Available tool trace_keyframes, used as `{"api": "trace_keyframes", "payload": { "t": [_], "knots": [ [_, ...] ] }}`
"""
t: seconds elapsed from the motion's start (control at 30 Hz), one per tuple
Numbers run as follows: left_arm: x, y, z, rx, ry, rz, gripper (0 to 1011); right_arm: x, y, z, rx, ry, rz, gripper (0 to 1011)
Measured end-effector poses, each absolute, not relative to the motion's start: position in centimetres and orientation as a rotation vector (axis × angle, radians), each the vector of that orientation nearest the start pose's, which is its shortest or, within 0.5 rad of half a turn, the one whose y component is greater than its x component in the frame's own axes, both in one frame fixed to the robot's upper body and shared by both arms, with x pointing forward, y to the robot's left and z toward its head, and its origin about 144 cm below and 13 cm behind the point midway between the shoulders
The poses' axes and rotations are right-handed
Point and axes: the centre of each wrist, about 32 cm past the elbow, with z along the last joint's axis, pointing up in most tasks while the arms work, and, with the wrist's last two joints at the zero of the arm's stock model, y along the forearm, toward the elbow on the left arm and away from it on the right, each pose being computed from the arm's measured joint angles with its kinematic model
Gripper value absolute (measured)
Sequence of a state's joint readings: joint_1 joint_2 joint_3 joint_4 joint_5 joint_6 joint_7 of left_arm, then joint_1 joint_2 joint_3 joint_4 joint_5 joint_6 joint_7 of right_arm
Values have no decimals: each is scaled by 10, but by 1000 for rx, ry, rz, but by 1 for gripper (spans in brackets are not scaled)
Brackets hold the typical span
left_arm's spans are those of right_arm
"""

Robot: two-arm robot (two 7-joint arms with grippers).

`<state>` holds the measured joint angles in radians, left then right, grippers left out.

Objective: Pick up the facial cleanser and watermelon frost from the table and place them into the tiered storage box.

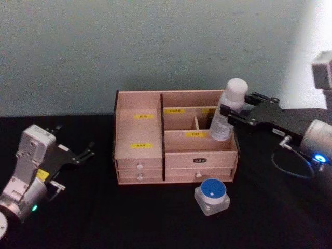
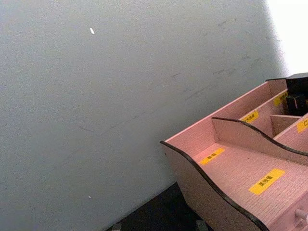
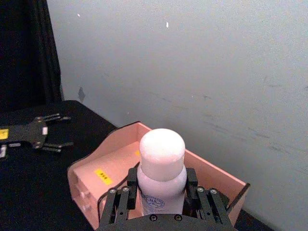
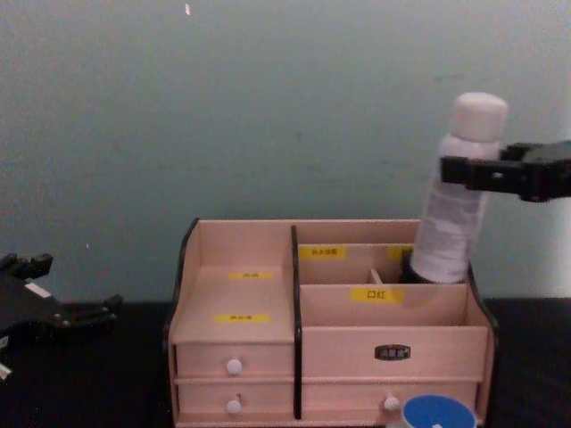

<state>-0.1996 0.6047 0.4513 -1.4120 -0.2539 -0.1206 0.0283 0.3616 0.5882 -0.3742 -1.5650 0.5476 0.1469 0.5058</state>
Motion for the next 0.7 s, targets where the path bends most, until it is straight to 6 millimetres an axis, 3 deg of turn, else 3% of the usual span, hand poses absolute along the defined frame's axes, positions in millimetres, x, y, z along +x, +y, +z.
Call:
{"api": "trace_keyframes", "payload": {
  "t": [0.37,0.7],
  "knots": [
    [489,310,1140,304,-285,1248,1001,566,-273,1254,-112,-51,-755,596],
    [489,310,1140,304,-285,1248,1001,586,-257,1254,-111,-43,-742,596]
  ]
}}
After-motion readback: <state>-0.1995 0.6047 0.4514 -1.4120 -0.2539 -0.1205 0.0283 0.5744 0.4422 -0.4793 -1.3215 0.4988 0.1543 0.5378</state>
